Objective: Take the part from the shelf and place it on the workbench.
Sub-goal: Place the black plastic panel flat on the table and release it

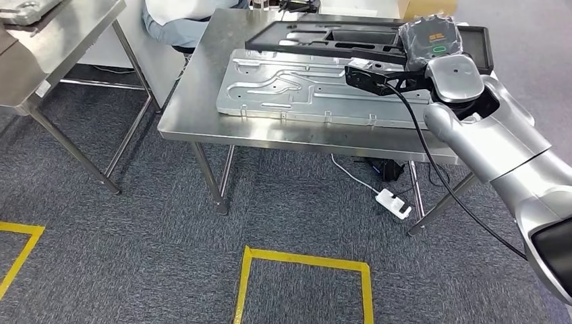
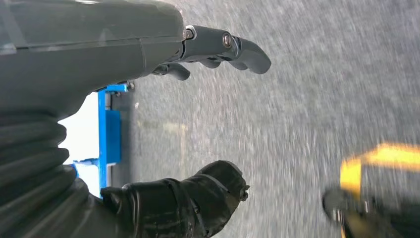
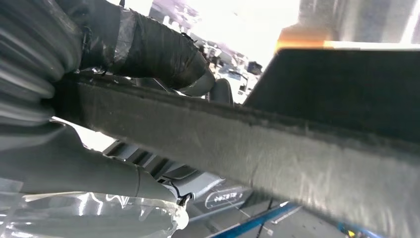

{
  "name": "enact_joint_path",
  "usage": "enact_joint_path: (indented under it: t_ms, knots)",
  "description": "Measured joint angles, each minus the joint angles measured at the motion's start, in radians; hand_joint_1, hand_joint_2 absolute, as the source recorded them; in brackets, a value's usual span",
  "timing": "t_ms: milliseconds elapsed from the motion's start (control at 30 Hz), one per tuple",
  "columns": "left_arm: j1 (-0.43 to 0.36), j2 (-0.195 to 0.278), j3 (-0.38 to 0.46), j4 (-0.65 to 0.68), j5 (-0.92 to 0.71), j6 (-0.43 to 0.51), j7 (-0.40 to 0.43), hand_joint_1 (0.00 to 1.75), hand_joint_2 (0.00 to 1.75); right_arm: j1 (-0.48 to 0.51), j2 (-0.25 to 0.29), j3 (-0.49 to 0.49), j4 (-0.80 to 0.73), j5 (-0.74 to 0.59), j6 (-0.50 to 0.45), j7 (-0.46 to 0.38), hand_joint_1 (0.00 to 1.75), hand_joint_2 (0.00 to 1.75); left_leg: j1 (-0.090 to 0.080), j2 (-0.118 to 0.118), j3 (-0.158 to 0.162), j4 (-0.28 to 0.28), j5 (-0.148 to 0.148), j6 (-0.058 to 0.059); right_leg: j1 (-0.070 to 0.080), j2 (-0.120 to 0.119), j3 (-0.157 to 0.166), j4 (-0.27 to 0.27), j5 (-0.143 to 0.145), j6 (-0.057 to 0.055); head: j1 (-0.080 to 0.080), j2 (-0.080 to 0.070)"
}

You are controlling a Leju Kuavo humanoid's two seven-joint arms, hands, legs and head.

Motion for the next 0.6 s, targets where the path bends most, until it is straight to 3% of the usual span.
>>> enact_joint_path:
  t_ms: [67,233,267,333,400,433,467,533,600]
  knots:
    - [-0.001,0.0,0.0,0.0,0.0,-0.001,0.0,0.0,1.75,-0.005,0.003,0.0,0.0,0.0,0.001,-0.002,1.75,1.75,-0.001,-0.002,0.005,0.013,-0.02,-0.012,0.001,0.0,0.044,-0.105,0.045,-0.004,0.002,0.0]
    - [-0.003,0.0,-0.002,0.0,-0.002,-0.001,0.001,0.0,1.75,-0.012,0.012,-0.001,0.003,0.002,0.0,-0.004,1.75,1.75,-0.002,-0.001,-0.003,0.03,-0.046,-0.038,0.002,0.005,0.063,-0.136,0.026,-0.034,-0.006,0.0]
    - [-0.003,-0.001,-0.003,0.0,-0.002,-0.002,0.001,0.0,1.75,-0.012,0.014,-0.001,0.004,0.002,-0.001,-0.005,1.75,1.75,-0.002,0.001,-0.021,0.066,-0.062,-0.043,0.0,0.005,0.069,-0.138,0.023,-0.039,-0.008,0.0]
    - [-0.004,-0.001,-0.005,0.0,-0.003,-0.002,0.002,0.0,1.75,-0.01,0.02,-0.001,0.007,0.003,-0.006,-0.008,1.75,1.75,0.0,0.005,-0.093,0.192,-0.106,-0.049,0.0,0.004,0.078,-0.139,0.015,-0.049,-0.012,0.0]
    - [-0.004,-0.001,-0.008,0.0,-0.004,-0.002,0.002,0.0,1.75,-0.002,0.027,-0.001,0.009,0.003,-0.012,-0.015,1.75,1.75,0.001,0.005,-0.169,0.297,-0.118,-0.051,0.003,0.006,0.089,-0.139,0.004,-0.052,-0.012,0.0]
    - [-0.002,-0.001,-0.01,0.0,-0.004,-0.002,0.002,0.0,1.75,0.004,0.031,-0.001,0.012,0.003,-0.015,-0.02,1.75,1.75,0.0,0.005,-0.186,0.302,-0.096,-0.049,0.005,0.007,0.098,-0.139,-0.002,-0.052,-0.012,0.0]
    - [-0.001,-0.001,-0.01,0.0,-0.004,-0.002,0.002,0.0,1.75,0.011,0.035,-0.001,0.014,0.003,-0.016,-0.025,1.75,1.75,0.0,0.005,-0.182,0.266,-0.054,-0.047,0.006,0.008,0.11,-0.139,-0.01,-0.051,-0.012,0.0]
    - [0.001,-0.001,-0.011,0.0,-0.005,-0.002,0.004,0.0,1.75,0.021,0.043,-0.001,0.019,0.003,-0.018,-0.034,1.75,1.75,-0.003,0.005,-0.137,0.132,0.041,-0.037,0.008,0.008,0.131,-0.139,-0.026,-0.047,-0.012,0.0]
    - [-0.001,-0.001,-0.012,0.0,-0.004,-0.002,0.006,0.0,1.75,0.022,0.051,-0.001,0.023,0.003,-0.024,-0.04,1.75,1.75,-0.008,0.005,-0.099,0.036,0.071,-0.028,0.011,0.01,0.138,-0.14,-0.036,-0.039,-0.012,0.0]
